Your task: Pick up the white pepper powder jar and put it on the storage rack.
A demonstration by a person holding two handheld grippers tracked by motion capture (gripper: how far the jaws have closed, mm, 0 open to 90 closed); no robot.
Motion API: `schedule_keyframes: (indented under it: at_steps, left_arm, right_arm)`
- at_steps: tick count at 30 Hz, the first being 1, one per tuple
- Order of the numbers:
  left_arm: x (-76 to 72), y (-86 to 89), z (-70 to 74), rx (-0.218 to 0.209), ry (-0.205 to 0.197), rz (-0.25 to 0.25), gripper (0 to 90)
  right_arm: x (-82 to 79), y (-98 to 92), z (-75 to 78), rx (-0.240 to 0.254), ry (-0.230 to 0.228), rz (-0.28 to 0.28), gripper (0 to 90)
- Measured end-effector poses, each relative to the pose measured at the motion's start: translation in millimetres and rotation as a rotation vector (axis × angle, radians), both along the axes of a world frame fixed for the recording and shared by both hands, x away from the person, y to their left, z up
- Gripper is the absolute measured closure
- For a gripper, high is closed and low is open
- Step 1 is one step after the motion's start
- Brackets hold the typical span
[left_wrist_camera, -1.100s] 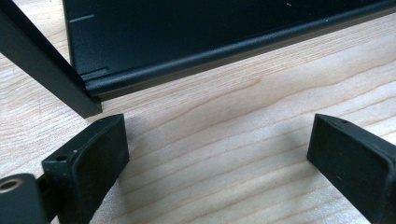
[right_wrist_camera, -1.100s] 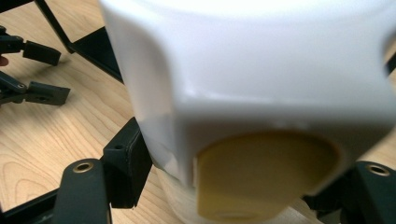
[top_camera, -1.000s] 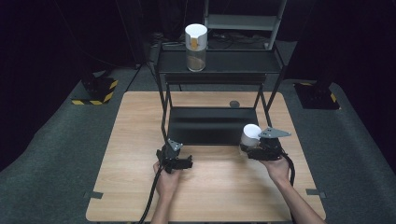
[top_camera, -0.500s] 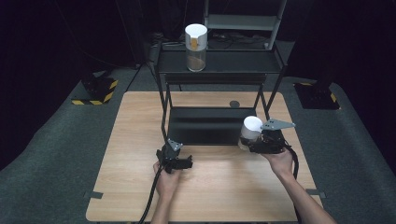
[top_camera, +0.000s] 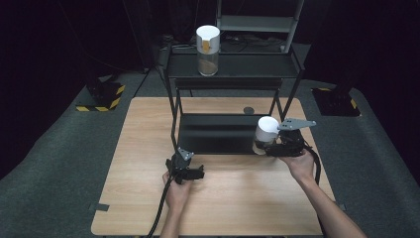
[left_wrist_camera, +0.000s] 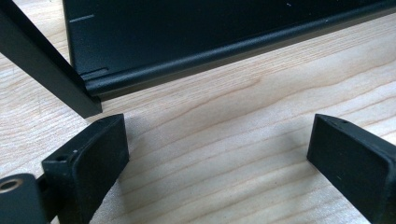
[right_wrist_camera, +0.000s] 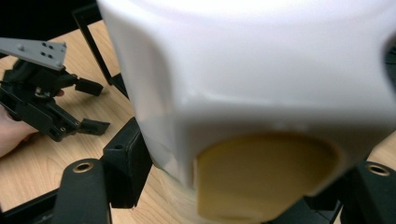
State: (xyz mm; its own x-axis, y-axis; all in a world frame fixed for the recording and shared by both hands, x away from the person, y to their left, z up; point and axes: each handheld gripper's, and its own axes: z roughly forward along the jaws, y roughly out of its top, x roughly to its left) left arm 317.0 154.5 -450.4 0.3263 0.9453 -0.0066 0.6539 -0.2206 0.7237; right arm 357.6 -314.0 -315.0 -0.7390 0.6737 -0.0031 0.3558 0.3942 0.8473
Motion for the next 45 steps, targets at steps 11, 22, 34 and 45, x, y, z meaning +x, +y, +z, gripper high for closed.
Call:
schedule_keyframes:
  at_steps: [11,22,34,45]
  left_arm:
    - [0.1,0.1,0.1,0.001,0.0,-0.001,5.4]
    - [0.1,0.3,0.1,0.0,0.0,-0.002,5.3]
    - [0.1,0.4,0.1,0.0,0.001,-0.002,5.3]
    - [0.0,0.3,-0.1,-0.003,0.0,0.0,5.3]
  right_arm:
    - [0.9,-3.0,22.8,0.003,-0.022,0.015,30.1]
    - [5.4,-5.6,56.4,0.034,-0.039,0.05,30.1]
    - [14.5,-1.9,95.3,0.039,-0.04,0.096,30.1]
    - [24.7,2.5,129.9,0.049,-0.039,0.124,30.1]
